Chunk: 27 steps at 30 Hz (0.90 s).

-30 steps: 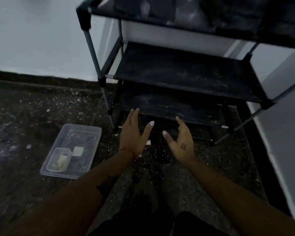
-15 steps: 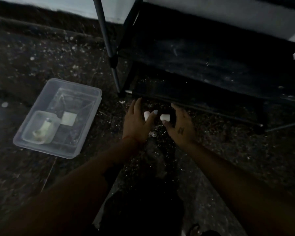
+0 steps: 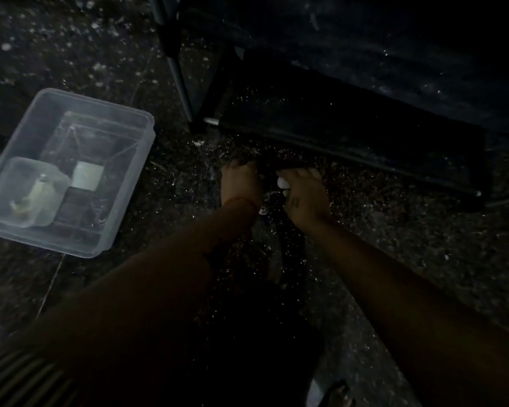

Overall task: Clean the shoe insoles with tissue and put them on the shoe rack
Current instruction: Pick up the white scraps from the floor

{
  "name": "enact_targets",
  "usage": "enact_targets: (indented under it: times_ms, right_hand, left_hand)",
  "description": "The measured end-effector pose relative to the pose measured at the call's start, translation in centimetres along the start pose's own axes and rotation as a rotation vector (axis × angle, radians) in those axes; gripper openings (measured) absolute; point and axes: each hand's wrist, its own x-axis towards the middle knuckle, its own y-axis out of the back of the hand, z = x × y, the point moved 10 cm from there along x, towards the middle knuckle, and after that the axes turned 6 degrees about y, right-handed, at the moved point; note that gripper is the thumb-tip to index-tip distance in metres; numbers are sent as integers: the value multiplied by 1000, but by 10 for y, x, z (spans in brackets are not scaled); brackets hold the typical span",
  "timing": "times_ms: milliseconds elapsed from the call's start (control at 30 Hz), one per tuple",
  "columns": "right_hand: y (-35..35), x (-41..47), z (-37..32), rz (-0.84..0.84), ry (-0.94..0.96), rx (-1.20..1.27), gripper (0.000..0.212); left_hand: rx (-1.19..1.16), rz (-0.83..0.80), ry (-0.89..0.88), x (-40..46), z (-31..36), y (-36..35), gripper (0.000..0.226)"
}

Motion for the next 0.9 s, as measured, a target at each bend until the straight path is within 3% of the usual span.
enact_targets:
  times_ms: [233, 333, 467, 700, 900]
  right_hand:
    - [8, -13, 7, 139, -65, 213, 25]
    - [4, -19, -4, 168, -132, 299, 28]
    - [13, -10, -58, 181, -2, 407, 38]
    - [15, 14, -168, 184, 198, 495, 28]
    - [-8, 39, -242, 138, 348, 465, 28]
  left_hand:
    - [-182, 77, -7, -13, -9, 22, 32]
    - [-232, 116, -13, -20, -18, 41, 32]
    - [-257, 199, -53, -29, -39, 80, 33]
    - [-431, 498, -9, -40, -123, 165, 23]
    - [-384, 566, 114, -27, -199, 198, 22]
